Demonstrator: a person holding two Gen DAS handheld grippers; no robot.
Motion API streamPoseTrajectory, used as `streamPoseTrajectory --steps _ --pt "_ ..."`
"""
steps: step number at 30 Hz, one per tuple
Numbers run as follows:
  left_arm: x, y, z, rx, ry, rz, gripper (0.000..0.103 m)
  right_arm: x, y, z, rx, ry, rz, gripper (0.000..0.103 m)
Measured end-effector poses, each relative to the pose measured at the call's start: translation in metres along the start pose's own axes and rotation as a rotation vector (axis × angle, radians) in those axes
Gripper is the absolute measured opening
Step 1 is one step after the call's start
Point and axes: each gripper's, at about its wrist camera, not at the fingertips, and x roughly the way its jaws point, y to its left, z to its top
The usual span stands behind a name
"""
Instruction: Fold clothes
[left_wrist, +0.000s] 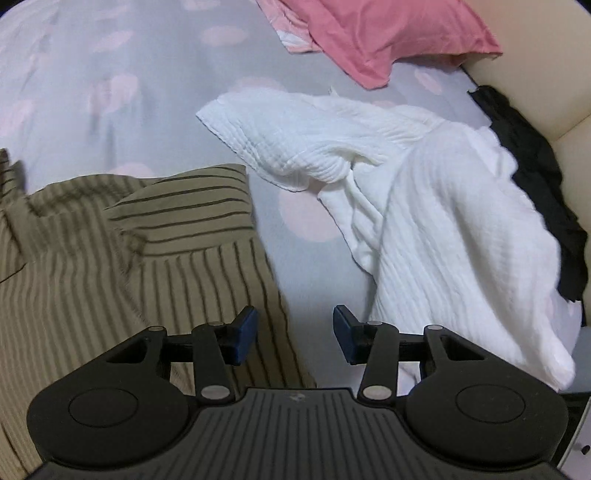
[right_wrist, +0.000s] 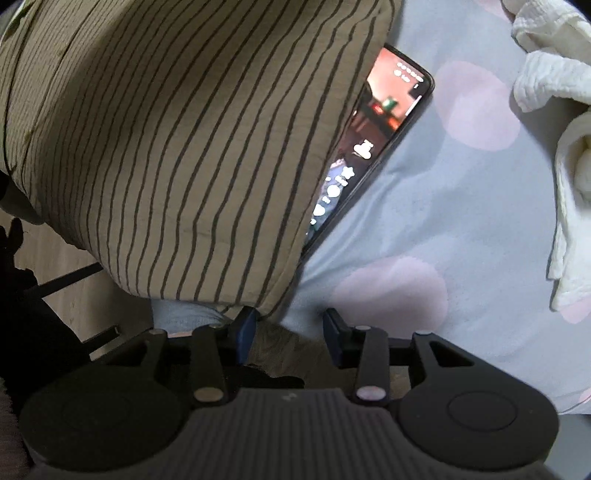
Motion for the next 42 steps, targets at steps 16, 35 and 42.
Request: streamPoseTrajectory --steps 16,35,42 --pt "0.046 -0.010 -0.003 0.033 0.031 0.169 0.015 0.001 -0.005 -0.019 0.089 -0.044 0.086 0.044" --pt "-0.011 0.003 -0.007 0.015 -0.079 0.068 0.001 -0.016 0.031 -0.053 0.095 -0.155 0.124 0.003" --pt "-0.055 0.035 -0.016 -0.006 -0.126 -0.006 0.001 -0.041 0.012 -0.036 0.101 -0.230 0.196 0.002"
